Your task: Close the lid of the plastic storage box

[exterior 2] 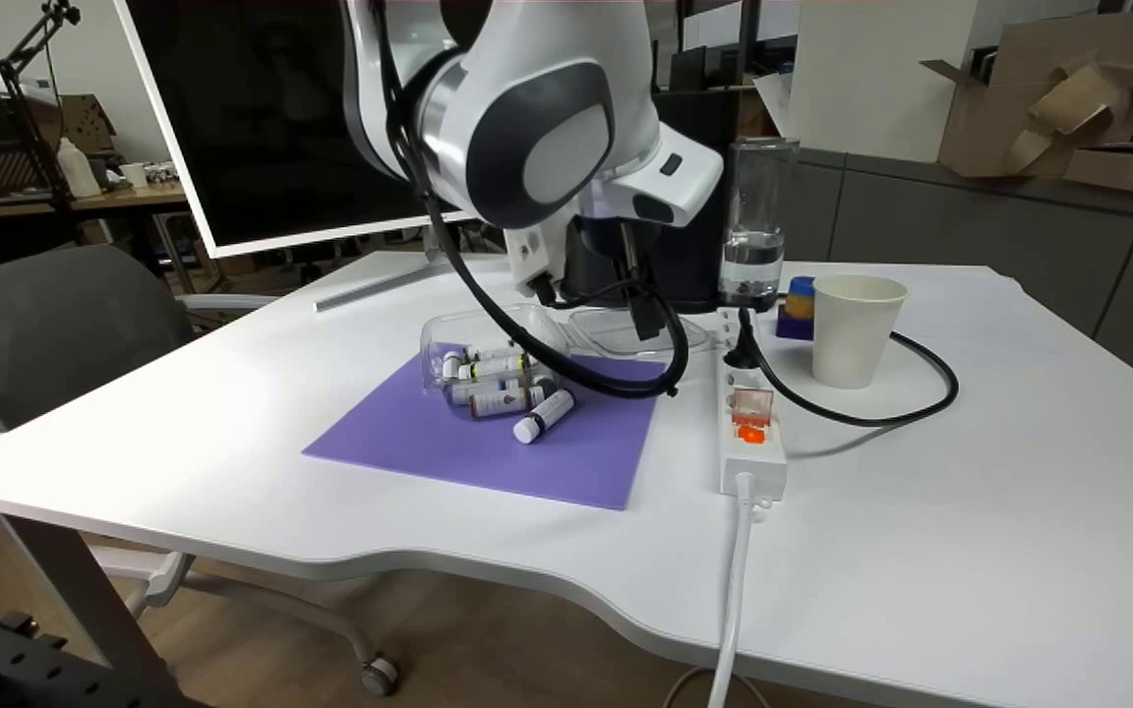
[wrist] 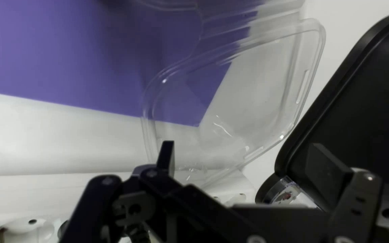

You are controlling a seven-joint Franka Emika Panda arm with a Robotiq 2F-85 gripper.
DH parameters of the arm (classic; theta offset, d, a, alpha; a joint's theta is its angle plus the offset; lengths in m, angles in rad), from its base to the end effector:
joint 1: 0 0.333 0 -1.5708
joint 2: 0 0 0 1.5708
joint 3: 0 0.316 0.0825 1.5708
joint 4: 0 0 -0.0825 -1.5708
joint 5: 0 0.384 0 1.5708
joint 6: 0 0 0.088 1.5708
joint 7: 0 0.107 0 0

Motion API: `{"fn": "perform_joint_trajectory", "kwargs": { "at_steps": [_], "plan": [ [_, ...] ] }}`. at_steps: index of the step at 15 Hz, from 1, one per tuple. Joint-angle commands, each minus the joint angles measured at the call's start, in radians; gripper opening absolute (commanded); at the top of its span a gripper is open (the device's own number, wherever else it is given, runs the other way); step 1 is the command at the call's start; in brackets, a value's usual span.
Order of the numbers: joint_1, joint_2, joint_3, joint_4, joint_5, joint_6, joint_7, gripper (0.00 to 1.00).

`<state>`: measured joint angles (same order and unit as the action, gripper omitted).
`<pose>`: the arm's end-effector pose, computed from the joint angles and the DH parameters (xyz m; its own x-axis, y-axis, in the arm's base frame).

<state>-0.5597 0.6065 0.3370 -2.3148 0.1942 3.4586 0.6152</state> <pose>0.5274 -0.1397 0.1550 0.3309 -0.9061 0.2636 -0.7765 -0.4202 -0.4695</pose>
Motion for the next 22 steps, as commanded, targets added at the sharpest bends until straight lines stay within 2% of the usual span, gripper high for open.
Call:
{"fn": "perform_joint_trajectory", "kwargs": {
  "at_steps": [1, 8, 15, 22],
  "plan": [
    [-0.036, -0.092, 0.024, -0.08, -0.005, -0.001, 0.012, 1.0],
    [-0.081, -0.037, 0.015, -0.077, -0.006, -0.003, 0.028, 1.0],
    [-0.149, 0.083, 0.041, 0.012, -0.03, -0.004, 0.009, 1.0],
    [-0.272, 0.201, 0.148, 0.134, -0.181, -0.002, -0.101, 1.0]
  ]
}}
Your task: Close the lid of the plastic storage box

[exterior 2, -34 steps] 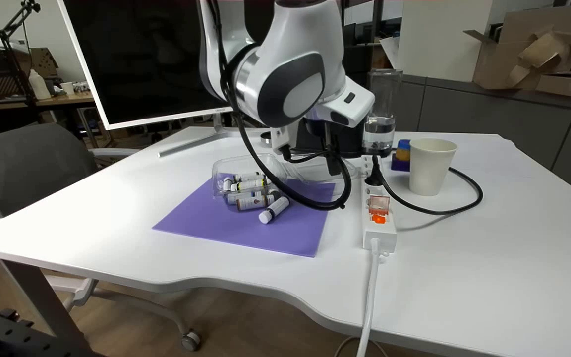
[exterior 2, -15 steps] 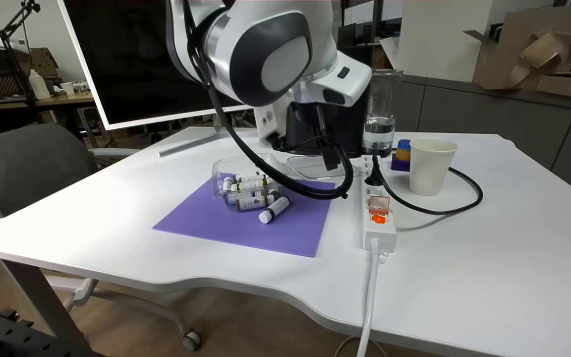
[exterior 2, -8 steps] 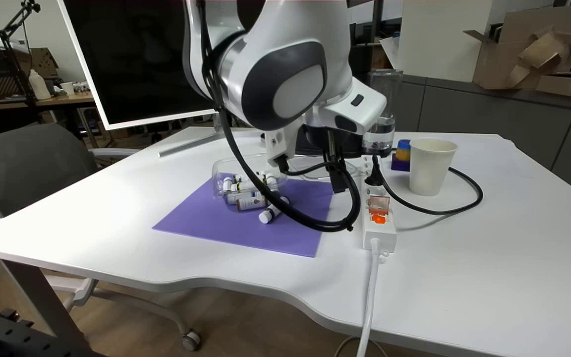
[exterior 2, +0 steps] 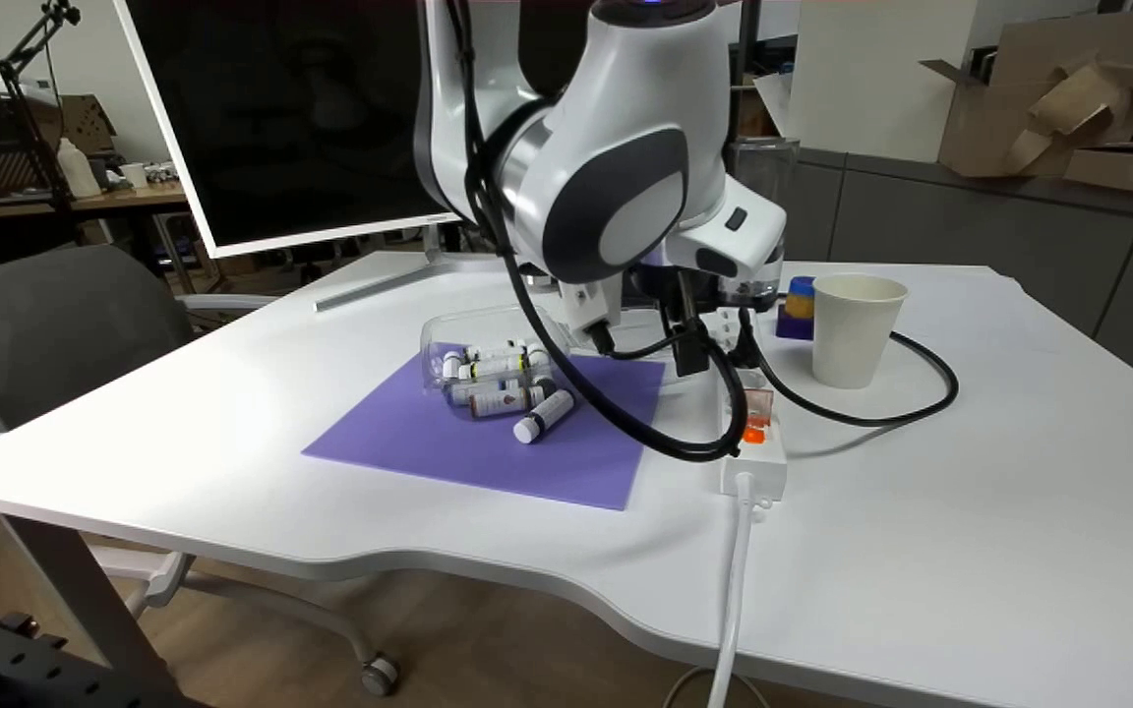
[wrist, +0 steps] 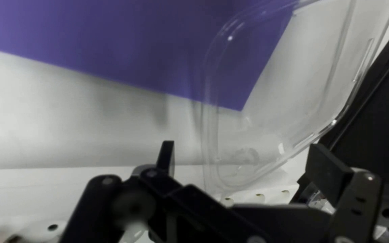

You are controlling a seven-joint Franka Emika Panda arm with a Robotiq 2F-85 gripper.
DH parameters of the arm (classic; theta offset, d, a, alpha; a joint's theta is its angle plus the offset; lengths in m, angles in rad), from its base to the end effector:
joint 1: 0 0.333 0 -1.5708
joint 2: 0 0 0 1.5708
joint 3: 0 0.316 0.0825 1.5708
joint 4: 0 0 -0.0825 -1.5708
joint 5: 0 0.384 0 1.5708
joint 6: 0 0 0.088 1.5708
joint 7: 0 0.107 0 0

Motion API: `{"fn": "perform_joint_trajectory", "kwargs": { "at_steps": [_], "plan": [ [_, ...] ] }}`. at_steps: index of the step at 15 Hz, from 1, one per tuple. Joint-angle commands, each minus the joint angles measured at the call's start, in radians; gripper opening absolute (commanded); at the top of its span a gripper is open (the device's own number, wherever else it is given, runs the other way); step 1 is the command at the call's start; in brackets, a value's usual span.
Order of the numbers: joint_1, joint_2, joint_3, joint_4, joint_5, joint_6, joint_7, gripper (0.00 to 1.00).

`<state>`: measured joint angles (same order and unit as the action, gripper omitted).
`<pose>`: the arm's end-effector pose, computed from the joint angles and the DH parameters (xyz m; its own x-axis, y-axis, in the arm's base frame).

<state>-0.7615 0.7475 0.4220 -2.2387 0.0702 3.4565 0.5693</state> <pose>0.5231 -0.1889 0.1180 0.3332 -0.9154 0.2261 -0.7730 -0.4025 -0.4904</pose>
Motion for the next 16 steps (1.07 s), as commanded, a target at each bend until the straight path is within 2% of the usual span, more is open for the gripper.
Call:
{"fn": "perform_joint_trajectory", "kwargs": {
  "at_steps": [1, 9, 16],
  "plan": [
    [-0.087, 0.077, 0.078, 0.068, -0.073, 0.0, -0.075, 1.0],
    [-0.236, 0.214, 0.194, 0.093, -0.182, 0.0, -0.211, 1.0],
    [-0.399, 0.293, 0.314, 0.064, -0.319, 0.0, -0.349, 1.0]
  ]
}}
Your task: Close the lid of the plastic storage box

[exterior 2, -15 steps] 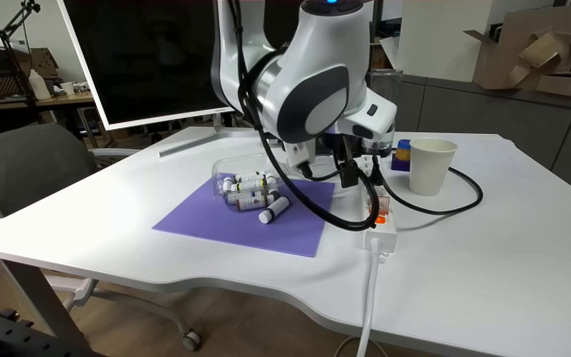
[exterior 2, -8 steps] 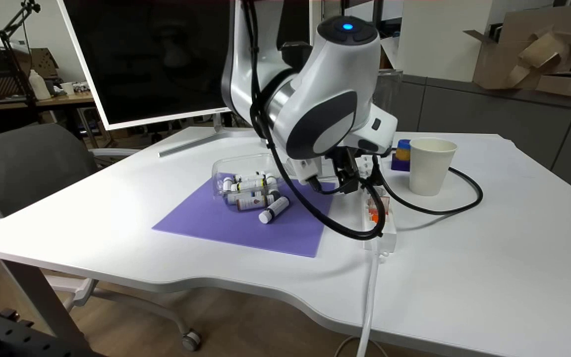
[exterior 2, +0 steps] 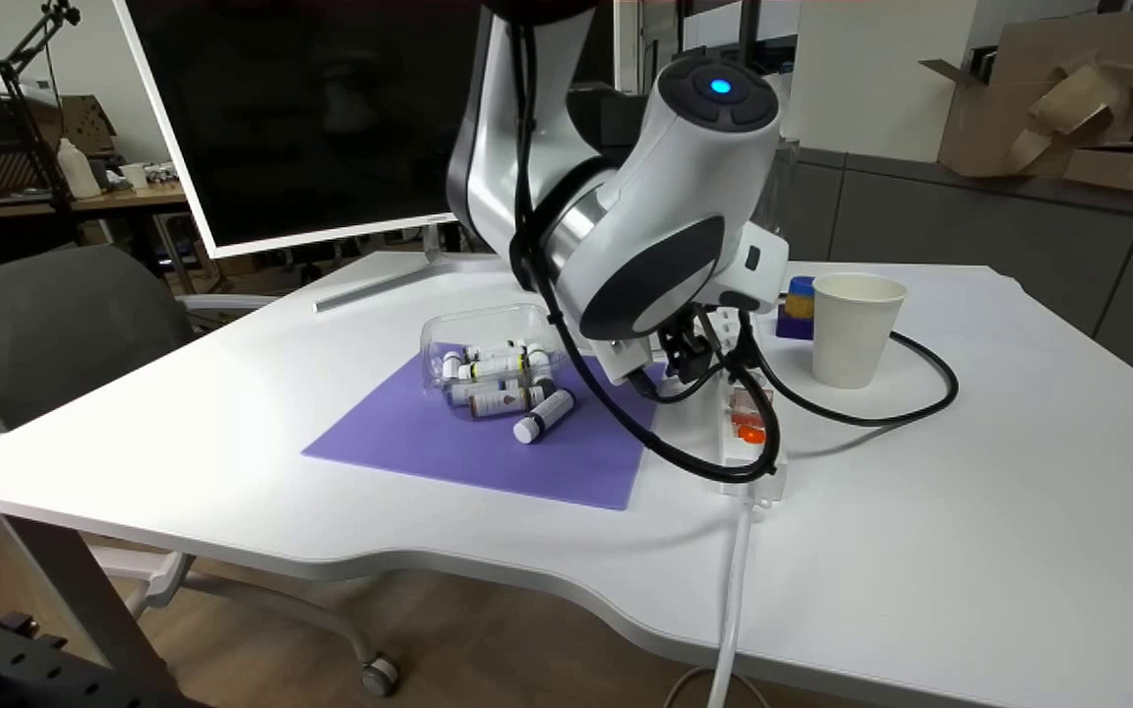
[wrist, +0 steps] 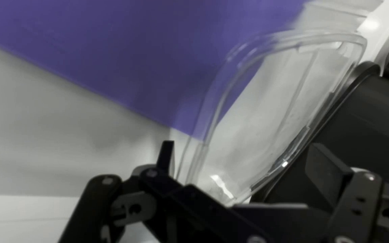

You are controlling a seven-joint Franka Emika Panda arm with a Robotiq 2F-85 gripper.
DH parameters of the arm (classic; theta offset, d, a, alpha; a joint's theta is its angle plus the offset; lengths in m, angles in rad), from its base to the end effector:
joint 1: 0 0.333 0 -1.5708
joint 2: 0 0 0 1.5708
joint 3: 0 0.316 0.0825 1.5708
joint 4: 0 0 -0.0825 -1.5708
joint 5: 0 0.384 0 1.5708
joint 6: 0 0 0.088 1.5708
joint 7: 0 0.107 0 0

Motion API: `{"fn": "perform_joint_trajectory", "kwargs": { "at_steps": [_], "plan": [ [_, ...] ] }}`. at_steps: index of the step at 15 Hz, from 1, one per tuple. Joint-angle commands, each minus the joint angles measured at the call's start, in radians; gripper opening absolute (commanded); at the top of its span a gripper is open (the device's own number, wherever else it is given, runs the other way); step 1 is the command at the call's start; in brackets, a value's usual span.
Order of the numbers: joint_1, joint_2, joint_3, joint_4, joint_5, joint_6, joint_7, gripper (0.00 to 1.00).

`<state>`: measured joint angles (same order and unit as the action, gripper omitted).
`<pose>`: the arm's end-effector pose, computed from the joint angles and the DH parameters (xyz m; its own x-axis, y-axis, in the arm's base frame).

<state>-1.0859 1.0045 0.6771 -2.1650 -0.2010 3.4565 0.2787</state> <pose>0.5290 -0.1953 0.0881 0.5429 -0.7923 0.2782 -0.5437 -0.5842 -0.6027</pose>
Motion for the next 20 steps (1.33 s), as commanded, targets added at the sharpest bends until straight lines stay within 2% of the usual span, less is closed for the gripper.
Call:
{"fn": "perform_joint_trajectory", "kwargs": {
  "at_steps": [1, 5, 10, 15, 20],
  "plan": [
    [-0.099, 0.046, 0.077, -0.02, -0.068, 0.0, -0.077, 1.0],
    [-0.197, 0.081, 0.139, -0.081, -0.16, -0.001, -0.167, 1.0],
    [-0.32, 0.116, 0.182, -0.175, -0.312, -0.001, -0.321, 1.0],
    [-0.46, 0.173, 0.234, -0.206, -0.46, 0.0, -0.446, 1.0],
    [-0.533, 0.233, 0.242, -0.23, -0.571, 0.0, -0.491, 1.0]
  ]
}}
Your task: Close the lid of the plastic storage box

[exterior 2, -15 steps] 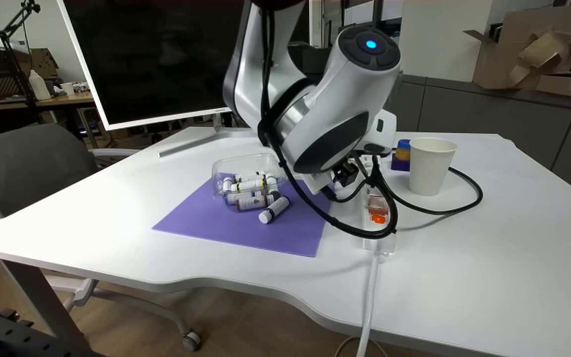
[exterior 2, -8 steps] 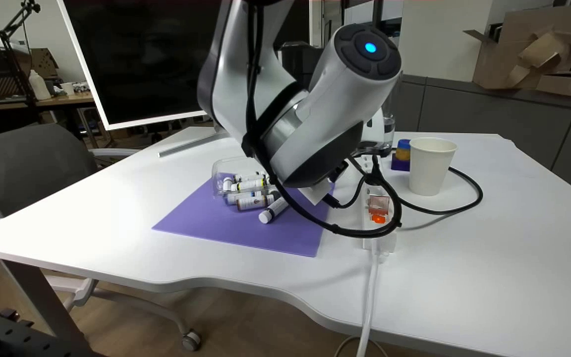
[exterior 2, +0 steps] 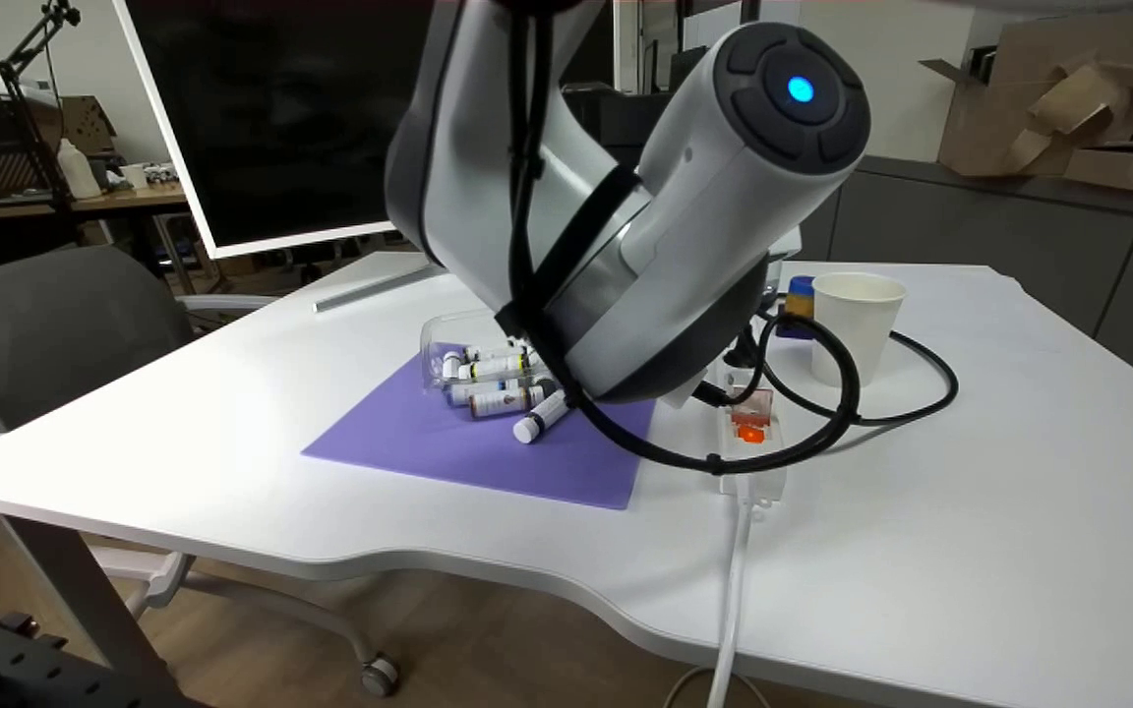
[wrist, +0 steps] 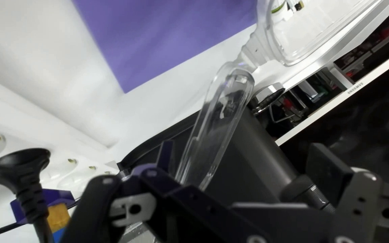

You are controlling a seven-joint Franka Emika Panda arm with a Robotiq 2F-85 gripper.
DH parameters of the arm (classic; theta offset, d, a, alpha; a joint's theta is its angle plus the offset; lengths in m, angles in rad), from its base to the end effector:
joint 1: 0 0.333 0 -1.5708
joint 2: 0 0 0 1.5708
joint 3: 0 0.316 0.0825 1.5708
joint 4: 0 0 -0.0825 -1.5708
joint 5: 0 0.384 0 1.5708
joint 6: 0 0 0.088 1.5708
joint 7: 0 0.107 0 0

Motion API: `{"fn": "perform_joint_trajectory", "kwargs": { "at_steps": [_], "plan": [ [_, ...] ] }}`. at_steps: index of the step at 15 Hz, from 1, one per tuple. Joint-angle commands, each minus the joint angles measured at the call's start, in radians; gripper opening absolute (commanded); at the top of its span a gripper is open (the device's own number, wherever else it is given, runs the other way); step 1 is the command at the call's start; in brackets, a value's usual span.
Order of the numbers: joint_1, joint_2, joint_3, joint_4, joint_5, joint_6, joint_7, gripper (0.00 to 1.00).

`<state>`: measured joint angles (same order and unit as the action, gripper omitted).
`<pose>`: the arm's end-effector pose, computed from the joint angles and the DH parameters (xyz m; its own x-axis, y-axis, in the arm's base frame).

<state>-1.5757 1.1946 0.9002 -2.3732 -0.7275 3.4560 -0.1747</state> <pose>0.4572 -0.1963 0.1255 0.6287 -0.4150 0.6576 0.0163 -0.8384 -0.5448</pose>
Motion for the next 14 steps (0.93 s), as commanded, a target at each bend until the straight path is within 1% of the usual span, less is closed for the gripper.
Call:
{"fn": "perform_joint_trajectory", "kwargs": {
  "at_steps": [1, 4, 8, 9, 12, 14],
  "plan": [
    [-0.049, 0.057, 0.019, -0.023, -0.063, 0.0, -0.044, 1.0],
    [-0.06, 0.106, 0.028, -0.022, -0.114, 0.0, -0.057, 1.0],
    [-0.077, 0.142, 0.058, -0.021, -0.171, 0.001, -0.067, 1.0],
    [-0.082, 0.145, 0.074, -0.032, -0.134, 0.001, -0.109, 1.0],
    [-0.082, 0.1, 0.104, -0.033, -0.048, 0.001, -0.129, 1.0],
    [-0.075, 0.041, 0.121, -0.032, 0.064, 0.001, -0.139, 1.0]
  ]
}}
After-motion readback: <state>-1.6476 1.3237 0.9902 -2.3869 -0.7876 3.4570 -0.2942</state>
